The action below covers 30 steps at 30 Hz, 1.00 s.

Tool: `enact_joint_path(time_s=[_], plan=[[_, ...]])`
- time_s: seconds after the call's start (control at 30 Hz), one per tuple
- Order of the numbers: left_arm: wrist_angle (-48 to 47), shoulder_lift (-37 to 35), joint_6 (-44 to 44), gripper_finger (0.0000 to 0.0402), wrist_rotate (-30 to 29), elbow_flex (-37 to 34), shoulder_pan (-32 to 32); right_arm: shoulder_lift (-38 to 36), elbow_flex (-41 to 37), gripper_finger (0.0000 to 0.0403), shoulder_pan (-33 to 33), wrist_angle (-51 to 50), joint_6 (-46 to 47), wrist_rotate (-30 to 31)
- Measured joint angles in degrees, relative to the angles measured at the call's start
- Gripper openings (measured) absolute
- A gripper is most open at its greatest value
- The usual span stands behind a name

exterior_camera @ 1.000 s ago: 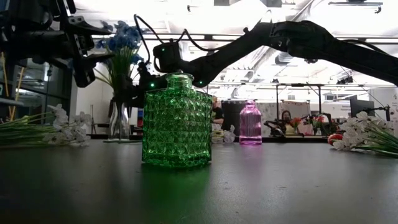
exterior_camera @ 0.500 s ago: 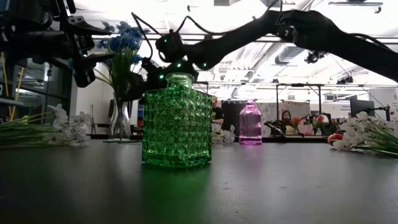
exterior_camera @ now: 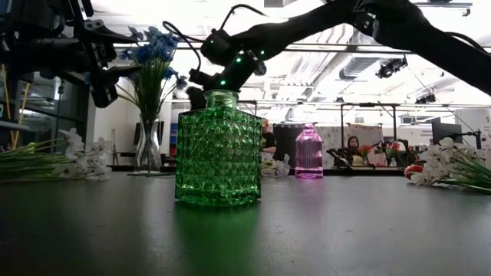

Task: Sort flowers into vase by color
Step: Put the blue flowers into the transparent vase

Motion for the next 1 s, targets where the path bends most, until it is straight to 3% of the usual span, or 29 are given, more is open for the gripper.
enact_joint_path(time_s=[0.27, 0.63, 0.8, 1.0], plan=[[0.0, 0.0, 0.0, 0.0189, -0.01, -0.02, -0.01, -3.97, 0.0, 0.0292, -0.04, -21.92, -1.64, -3.1], [0.02, 0.02, -2.96, 0.0189, -0.09, -0.02, -0.02, -4.56, -1.95, 0.026, 0.21, -49.0, -2.88, -18.69], [-0.02, 0.02, -4.99, 0.0189, -0.22, -0.02, -0.02, -4.56, -3.77, 0.0252, 1.32, -57.73, -6.26, -23.95], [-0.13, 0.02, -5.96, 0.0189, -0.22, -0.01, -0.11, -9.25, -13.11, 0.025, 2.86, -55.7, -6.62, -31.82]])
